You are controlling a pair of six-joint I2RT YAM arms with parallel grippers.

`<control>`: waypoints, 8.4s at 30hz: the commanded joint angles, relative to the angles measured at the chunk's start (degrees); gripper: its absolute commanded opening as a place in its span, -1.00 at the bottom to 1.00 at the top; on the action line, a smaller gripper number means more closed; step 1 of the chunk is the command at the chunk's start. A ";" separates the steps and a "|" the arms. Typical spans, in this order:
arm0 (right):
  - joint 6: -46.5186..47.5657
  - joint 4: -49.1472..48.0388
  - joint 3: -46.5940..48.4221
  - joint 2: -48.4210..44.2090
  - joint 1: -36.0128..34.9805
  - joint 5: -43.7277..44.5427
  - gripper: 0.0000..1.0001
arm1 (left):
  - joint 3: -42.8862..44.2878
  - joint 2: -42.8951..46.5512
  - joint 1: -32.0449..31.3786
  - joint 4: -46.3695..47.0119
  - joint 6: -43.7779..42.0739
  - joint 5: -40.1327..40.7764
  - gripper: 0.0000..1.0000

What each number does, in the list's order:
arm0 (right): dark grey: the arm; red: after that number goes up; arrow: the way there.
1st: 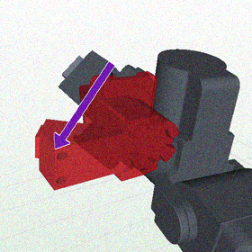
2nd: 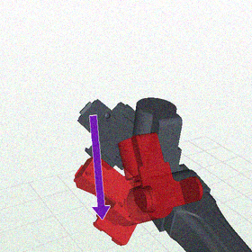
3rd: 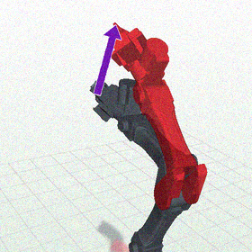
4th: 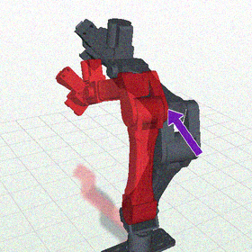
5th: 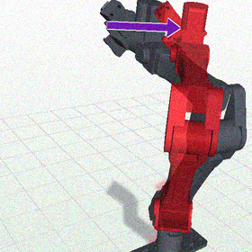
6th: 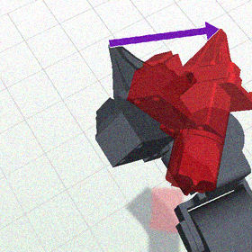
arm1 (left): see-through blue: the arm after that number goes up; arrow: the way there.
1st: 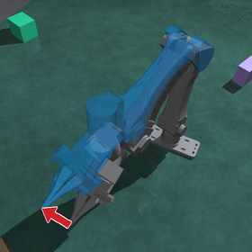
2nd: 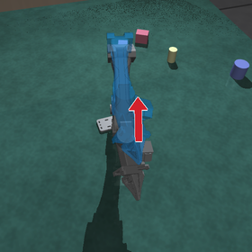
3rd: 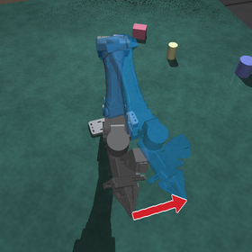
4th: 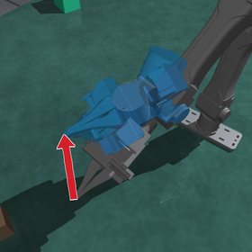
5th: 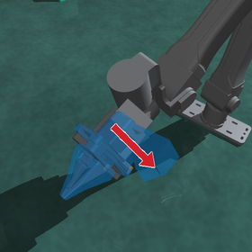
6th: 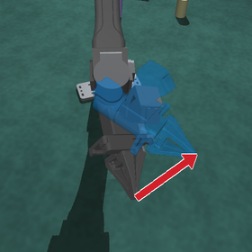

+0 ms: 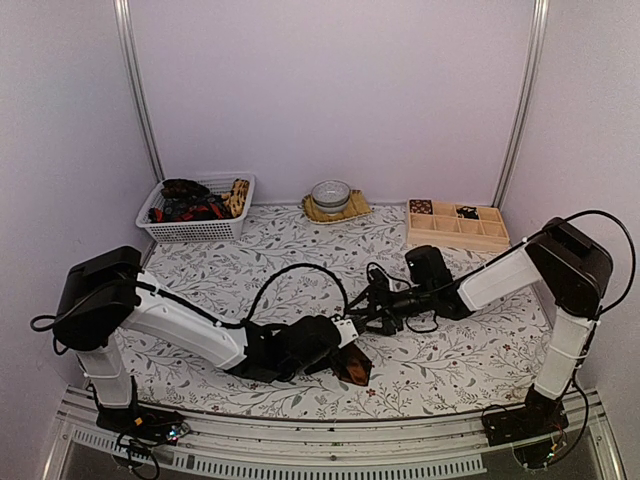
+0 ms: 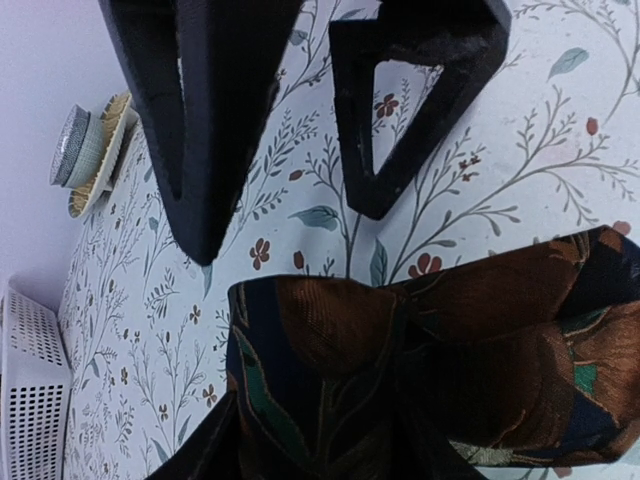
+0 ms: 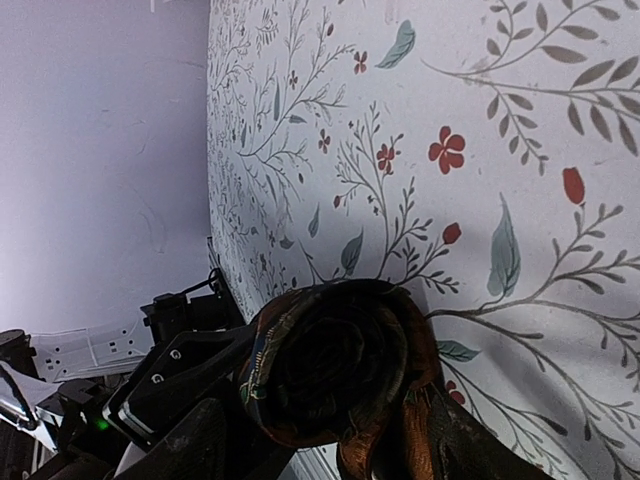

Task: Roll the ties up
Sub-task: Roll the tie at the center of the board.

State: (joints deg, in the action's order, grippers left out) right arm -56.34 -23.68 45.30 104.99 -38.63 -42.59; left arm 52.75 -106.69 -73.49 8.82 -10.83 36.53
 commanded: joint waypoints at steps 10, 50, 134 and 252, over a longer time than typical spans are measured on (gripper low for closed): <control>-11.53 -11.73 1.12 10.23 -4.30 -5.16 0.33 | -0.94 -0.31 -1.82 2.08 -0.57 -0.80 -0.05; -3.43 -2.63 0.64 9.75 -4.88 -3.71 -0.02 | -6.73 21.55 18.01 -5.51 19.66 -55.79 1.00; 19.30 20.07 10.17 8.12 -6.20 3.25 0.07 | -8.72 10.31 16.13 -0.70 10.87 -43.39 0.19; -6.06 -2.80 -8.22 -9.95 -1.09 4.20 0.38 | 6.71 -7.10 3.03 -8.39 12.52 1.19 -0.45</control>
State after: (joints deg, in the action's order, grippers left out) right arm -51.99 -17.41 37.87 95.72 -39.22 -37.04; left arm 61.10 -112.97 -70.39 4.75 3.55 37.65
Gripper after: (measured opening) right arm 0.688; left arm 0.359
